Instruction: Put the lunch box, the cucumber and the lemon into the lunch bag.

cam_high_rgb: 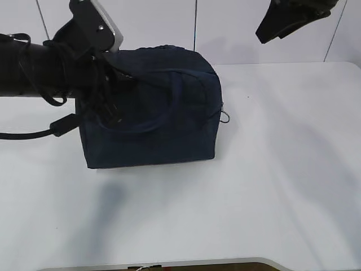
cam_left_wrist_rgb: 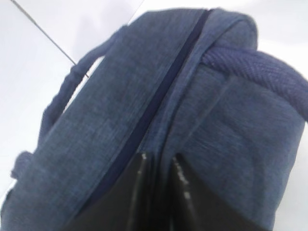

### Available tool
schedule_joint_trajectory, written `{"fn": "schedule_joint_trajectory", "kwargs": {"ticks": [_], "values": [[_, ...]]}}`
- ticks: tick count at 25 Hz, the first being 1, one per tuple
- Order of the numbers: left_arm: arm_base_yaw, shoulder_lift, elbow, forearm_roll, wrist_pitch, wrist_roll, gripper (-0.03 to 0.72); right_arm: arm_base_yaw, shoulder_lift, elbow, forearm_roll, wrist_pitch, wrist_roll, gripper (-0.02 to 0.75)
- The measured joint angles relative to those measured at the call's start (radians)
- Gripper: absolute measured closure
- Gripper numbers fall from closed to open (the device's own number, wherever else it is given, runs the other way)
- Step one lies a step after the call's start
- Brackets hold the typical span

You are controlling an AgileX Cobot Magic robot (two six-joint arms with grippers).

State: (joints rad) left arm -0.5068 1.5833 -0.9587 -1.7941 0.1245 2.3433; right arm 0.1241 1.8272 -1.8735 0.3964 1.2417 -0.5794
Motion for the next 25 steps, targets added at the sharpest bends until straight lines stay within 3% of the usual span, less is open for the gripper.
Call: {"fn": "schedule_joint_trajectory", "kwargs": {"ticks": [3,8,10,14,19,25], "values": [[0.000,0.000,0.000,0.019,0.011,0.000,0.642,0.000,-0.013,0.000,-0.005,0.004,-0.001,0.316],[0.000,-0.008,0.000,0.048,0.028,0.000,0.328,0.000,-0.023,0.000,-0.007,0.004,-0.001,0.311],[0.000,-0.015,0.000,0.050,0.028,0.000,0.256,0.000,-0.030,0.000,-0.007,0.006,-0.001,0.311],[0.000,-0.054,0.000,0.059,0.008,0.000,0.216,0.000,-0.040,0.000,-0.007,0.006,-0.001,0.311],[0.000,-0.138,0.000,0.087,-0.086,0.000,0.222,0.000,-0.050,0.000,-0.009,0.006,-0.001,0.311],[0.000,-0.218,0.000,0.184,-0.359,0.000,0.232,0.000,-0.074,0.000,-0.009,0.006,0.018,0.311]]}}
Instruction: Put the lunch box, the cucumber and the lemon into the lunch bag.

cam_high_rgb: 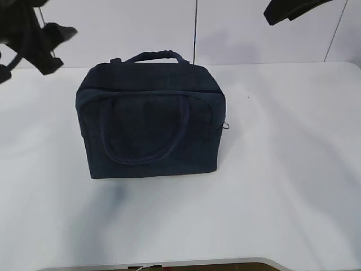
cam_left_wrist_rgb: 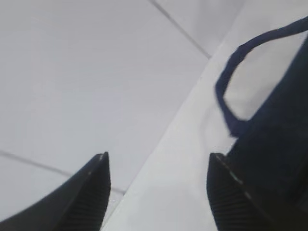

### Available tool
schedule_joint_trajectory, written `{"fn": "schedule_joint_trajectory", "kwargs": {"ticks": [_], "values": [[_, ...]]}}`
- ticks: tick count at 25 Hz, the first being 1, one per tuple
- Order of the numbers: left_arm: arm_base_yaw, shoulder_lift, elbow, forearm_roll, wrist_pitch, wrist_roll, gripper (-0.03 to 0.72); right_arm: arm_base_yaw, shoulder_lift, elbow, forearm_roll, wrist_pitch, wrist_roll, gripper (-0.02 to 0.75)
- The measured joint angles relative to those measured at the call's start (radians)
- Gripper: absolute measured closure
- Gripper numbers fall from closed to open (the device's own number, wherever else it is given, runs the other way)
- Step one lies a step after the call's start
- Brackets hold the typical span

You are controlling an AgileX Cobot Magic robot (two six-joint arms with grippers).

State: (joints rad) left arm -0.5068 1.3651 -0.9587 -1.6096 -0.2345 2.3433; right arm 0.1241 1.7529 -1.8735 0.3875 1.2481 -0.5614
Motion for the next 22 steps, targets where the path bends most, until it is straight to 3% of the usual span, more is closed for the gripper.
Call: {"fn": "schedule_joint_trajectory", "kwargs": {"ticks": [3,6,12,17,22], "values": [[0.000,-0.025,0.000,-0.015,-0.197,0.005,0.234,0.000,-0.014,0.000,0.000,0.000,0.014,0.311],[0.020,-0.061,0.000,-0.152,-0.276,0.006,0.235,0.000,-0.032,0.000,-0.002,0.002,0.018,0.310],[0.086,-0.164,0.000,-0.231,-0.101,-0.201,0.235,0.000,-0.106,0.000,-0.010,0.004,0.024,0.310],[0.089,-0.225,0.000,-0.231,0.056,-0.267,0.244,0.000,-0.191,0.015,-0.015,0.006,0.039,0.310],[0.089,-0.257,0.000,-0.229,0.105,-0.313,0.252,0.000,-0.312,0.150,-0.041,0.006,0.039,0.310]]}}
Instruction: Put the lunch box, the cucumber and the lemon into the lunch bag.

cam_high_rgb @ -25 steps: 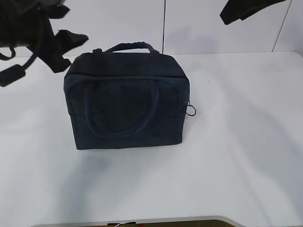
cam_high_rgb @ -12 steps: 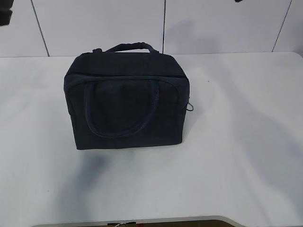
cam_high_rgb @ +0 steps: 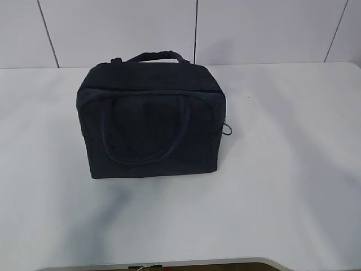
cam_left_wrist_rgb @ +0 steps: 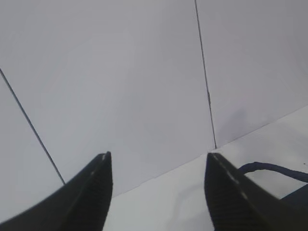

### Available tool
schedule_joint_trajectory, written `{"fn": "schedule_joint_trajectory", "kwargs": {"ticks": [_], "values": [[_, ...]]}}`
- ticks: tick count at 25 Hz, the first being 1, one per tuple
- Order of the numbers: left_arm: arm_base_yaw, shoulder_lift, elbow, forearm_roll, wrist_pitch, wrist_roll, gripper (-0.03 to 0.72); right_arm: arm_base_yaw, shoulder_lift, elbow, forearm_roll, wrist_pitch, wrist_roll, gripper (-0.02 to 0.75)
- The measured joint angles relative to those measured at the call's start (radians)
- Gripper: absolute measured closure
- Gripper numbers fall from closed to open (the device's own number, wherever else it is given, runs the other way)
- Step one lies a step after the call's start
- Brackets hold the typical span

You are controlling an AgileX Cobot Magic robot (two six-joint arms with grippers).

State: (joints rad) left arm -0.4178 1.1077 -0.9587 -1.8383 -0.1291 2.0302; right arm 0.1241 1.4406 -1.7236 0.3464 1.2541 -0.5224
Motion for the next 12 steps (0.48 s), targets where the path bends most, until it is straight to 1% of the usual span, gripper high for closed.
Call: {"fn": "schedule_joint_trajectory", "kwargs": {"ticks": [4,7,9,12], "values": [[0.000,-0.014,0.000,0.002,0.002,-0.006,0.252,0.000,-0.143,0.166,-0.054,0.002,0.002,0.310],[0.000,-0.015,0.000,0.002,0.002,-0.007,0.252,0.000,-0.262,0.290,-0.065,0.002,0.015,0.310],[0.000,-0.015,0.000,0.002,0.002,-0.009,0.253,0.000,-0.347,0.368,-0.089,0.002,0.065,0.310],[0.000,-0.015,0.000,0.002,0.002,-0.009,0.255,0.000,-0.464,0.476,-0.161,-0.036,0.165,0.310]]}}
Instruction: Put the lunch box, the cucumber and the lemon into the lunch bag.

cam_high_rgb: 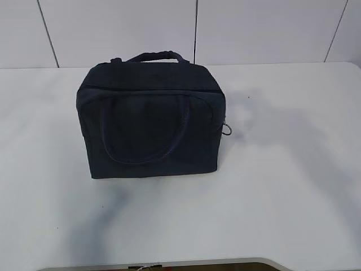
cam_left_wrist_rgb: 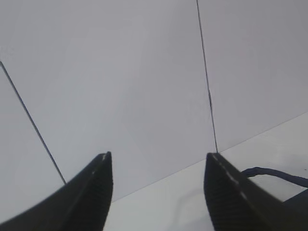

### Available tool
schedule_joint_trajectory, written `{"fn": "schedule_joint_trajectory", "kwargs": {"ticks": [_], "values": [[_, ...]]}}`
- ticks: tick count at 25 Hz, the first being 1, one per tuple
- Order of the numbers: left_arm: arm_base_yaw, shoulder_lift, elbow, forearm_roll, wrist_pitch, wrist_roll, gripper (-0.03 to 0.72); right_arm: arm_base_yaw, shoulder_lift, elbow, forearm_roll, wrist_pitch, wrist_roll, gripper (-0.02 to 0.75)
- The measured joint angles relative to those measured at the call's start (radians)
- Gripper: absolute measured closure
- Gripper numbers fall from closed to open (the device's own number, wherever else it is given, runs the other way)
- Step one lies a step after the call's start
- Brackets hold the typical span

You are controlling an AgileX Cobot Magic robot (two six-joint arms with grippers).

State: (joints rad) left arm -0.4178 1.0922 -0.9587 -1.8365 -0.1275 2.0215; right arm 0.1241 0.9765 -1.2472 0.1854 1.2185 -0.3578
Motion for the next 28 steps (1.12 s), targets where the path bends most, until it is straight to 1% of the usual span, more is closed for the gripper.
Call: {"fn": "schedule_joint_trajectory", "kwargs": {"ticks": [3,9,12,17,22,28], "values": [[0.000,0.000,0.000,0.000,-0.002,0.000,0.256,0.000,-0.117,0.078,-0.062,-0.024,0.072,0.310],[0.000,0.000,0.000,0.000,-0.002,0.000,0.256,0.000,-0.356,0.159,-0.185,-0.026,0.164,0.310],[0.000,0.000,0.000,0.000,-0.002,0.000,0.256,0.000,-0.446,0.209,-0.197,-0.026,0.215,0.310],[0.000,0.000,0.000,0.000,-0.002,0.000,0.256,0.000,-0.590,0.345,-0.201,-0.053,0.273,0.310],[0.000,0.000,0.000,0.000,-0.013,0.000,0.256,0.000,-0.739,0.477,-0.201,-0.094,0.282,0.310],[0.000,0.000,0.000,0.000,-0.045,0.000,0.256,0.000,-0.917,0.625,-0.203,-0.101,0.288,0.310]]}}
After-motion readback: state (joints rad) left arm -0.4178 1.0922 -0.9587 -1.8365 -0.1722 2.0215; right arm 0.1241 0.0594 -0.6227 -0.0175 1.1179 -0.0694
